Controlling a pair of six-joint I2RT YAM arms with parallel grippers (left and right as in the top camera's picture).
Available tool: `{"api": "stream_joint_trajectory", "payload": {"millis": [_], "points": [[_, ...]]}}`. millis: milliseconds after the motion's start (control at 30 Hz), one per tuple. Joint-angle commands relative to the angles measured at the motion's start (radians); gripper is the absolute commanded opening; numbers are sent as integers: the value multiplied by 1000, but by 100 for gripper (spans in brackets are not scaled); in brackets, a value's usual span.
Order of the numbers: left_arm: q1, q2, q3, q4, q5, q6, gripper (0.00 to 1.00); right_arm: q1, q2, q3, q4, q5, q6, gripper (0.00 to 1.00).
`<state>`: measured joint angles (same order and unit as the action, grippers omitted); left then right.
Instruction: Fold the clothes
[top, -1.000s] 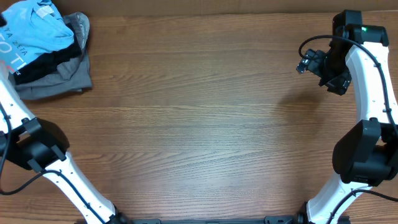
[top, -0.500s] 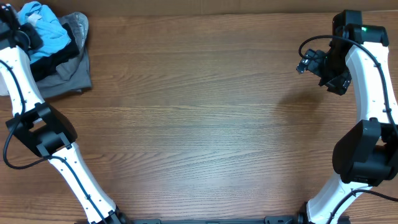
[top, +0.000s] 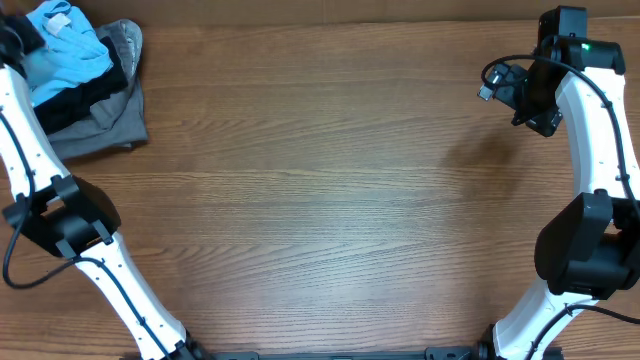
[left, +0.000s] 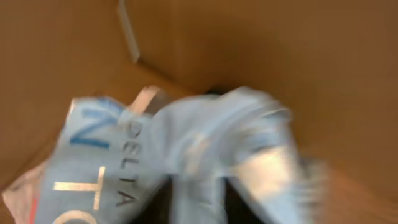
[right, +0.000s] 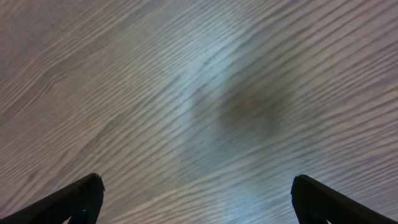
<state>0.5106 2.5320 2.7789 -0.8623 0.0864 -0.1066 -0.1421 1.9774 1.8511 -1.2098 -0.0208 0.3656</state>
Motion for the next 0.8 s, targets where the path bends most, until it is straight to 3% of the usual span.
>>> {"api": "stream_joint_trajectory", "payload": {"millis": [0,133,333,500,767], "points": [[-48,-190,66,-42,187,-14,83,2,-29,18,-10,-43,2,100],[-88,-259,66,-114,319,-14,100,-3,-80,24,-28,-120,-47,100],[-141,-287,65,-241,362,-14,100,18,-311,20,-131,-105,-78,100],[-166,-280,63,-396,355,-13,100,86,-590,20,-332,71,-77,100],[-166,-281,63,-423,355,-13,100,86,-827,19,-484,72,-74,100]]}}
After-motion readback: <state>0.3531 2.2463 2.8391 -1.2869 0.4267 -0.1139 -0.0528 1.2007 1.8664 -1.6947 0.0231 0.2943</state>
